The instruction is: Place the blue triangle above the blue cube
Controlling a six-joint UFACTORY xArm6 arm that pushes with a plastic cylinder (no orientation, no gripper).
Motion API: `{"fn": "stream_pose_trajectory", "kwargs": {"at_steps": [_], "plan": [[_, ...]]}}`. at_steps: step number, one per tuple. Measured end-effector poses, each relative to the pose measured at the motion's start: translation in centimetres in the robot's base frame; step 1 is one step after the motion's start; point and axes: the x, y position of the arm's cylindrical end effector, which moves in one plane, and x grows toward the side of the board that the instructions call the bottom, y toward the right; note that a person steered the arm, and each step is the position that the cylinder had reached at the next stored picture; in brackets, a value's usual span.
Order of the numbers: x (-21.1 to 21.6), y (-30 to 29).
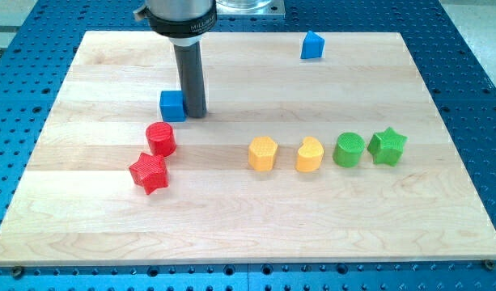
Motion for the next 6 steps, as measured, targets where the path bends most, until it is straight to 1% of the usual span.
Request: {"fn": "stream_pose_trajectory", "kwargs": {"at_steps": [1, 2, 3, 4, 5, 6], "plan": [[-0.3, 1.3], [-1.4, 11.6], [-5.0, 21.1], [-11.6, 25.7], [-13.6, 25.4], [-13.2, 21.8]]}}
